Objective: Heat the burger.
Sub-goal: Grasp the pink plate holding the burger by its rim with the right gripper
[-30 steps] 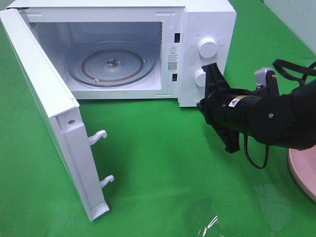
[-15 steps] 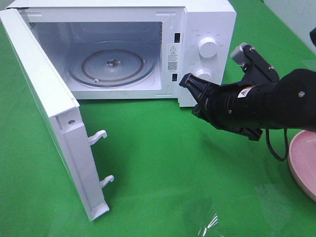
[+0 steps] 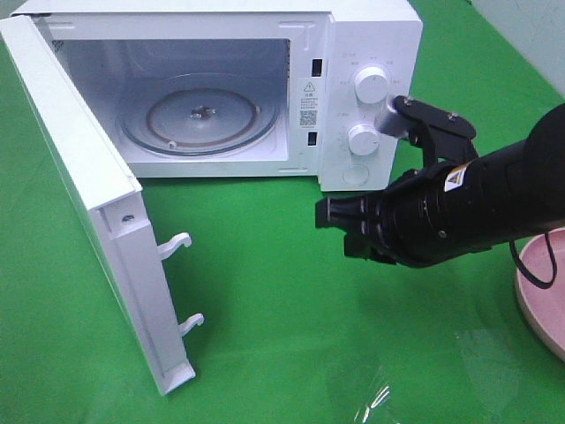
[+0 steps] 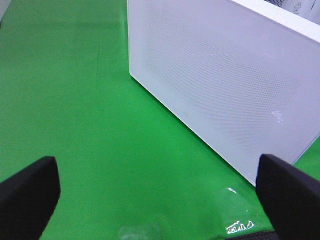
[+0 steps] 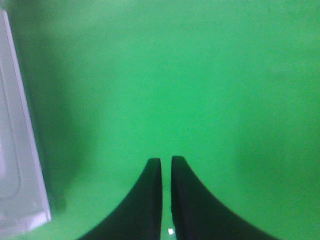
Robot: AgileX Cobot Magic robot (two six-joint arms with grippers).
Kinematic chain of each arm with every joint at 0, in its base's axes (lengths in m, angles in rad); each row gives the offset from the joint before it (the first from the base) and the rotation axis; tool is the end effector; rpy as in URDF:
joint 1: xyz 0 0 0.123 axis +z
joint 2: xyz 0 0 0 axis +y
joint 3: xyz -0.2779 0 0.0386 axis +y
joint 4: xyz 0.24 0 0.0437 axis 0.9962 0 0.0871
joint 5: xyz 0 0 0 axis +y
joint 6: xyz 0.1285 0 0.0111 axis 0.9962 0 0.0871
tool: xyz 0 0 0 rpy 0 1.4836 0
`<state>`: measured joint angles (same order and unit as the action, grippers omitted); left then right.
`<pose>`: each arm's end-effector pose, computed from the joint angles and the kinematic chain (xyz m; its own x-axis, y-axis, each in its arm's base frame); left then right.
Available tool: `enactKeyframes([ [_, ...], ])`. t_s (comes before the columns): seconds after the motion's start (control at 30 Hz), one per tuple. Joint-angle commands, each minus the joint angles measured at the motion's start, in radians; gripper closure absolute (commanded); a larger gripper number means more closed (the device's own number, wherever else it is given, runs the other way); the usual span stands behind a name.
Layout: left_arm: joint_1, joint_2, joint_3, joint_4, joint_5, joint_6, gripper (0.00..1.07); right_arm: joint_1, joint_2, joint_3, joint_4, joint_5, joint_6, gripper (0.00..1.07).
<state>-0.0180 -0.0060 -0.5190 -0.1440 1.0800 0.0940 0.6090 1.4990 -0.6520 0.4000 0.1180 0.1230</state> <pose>0.0217 -0.0167 0.2607 -0.4435 0.0335 -0.8957 0.1425 0.9892 -0.0335 0.2372 0.1727 0.1536 -0.8395 0.0202 -0.5430 -0.2054 0.9133 0.3516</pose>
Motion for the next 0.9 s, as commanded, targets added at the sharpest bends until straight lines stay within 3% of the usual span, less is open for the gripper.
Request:
enactKeyframes([
  [0.03,-0.002,-0.015,0.002,-0.009,-0.010,-0.008,0.08,-0.002,-0.019,0.000,-0.106,0.174,-0.019,0.97],
  [0.37,-0.002,-0.015,0.002,-0.009,-0.010,-0.008,0.08,-0.002,-0.068,0.000,-0.217,0.340,-0.018,0.86],
  [0.43,-0.002,-0.015,0.002,-0.009,-0.010,-0.008,0.08,-0.002,-0.112,0.000,-0.275,0.368,-0.019,0.72],
  [0.47,-0.002,-0.015,0.002,-0.009,-0.010,-0.008,0.08,-0.002,-0.112,0.000,-0.275,0.368,-0.019,0.72],
  [0.5,-0.002,-0.015,0.002,-0.009,-0.010,-0.008,0.08,-0.002,-0.142,0.000,-0.301,0.385,-0.018,0.62],
  [0.53,-0.002,-0.015,0.002,-0.009,-0.010,-0.008,0.08,-0.002,-0.142,0.000,-0.301,0.385,-0.018,0.62],
  [0.57,-0.002,-0.015,0.002,-0.009,-0.010,-0.008,0.08,-0.002,-0.171,0.000,-0.333,0.401,-0.018,0.50],
  [0.6,-0.002,-0.015,0.002,-0.009,-0.010,-0.008,0.08,-0.002,-0.171,0.000,-0.333,0.401,-0.018,0.50],
  [0.67,-0.002,-0.015,0.002,-0.009,-0.010,-0.008,0.08,-0.002,-0.211,0.000,-0.381,0.435,0.000,0.31],
  [0.7,-0.002,-0.015,0.002,-0.009,-0.010,-0.008,0.08,-0.002,-0.211,0.000,-0.381,0.435,0.000,0.31],
  [0.73,-0.002,-0.015,0.002,-0.009,-0.010,-0.008,0.08,-0.002,-0.232,0.000,-0.413,0.464,0.029,0.22],
  [0.9,-0.002,-0.015,0.002,-0.009,-0.010,-0.008,0.08,-0.011,-0.252,0.000,-0.482,0.558,0.093,0.19],
])
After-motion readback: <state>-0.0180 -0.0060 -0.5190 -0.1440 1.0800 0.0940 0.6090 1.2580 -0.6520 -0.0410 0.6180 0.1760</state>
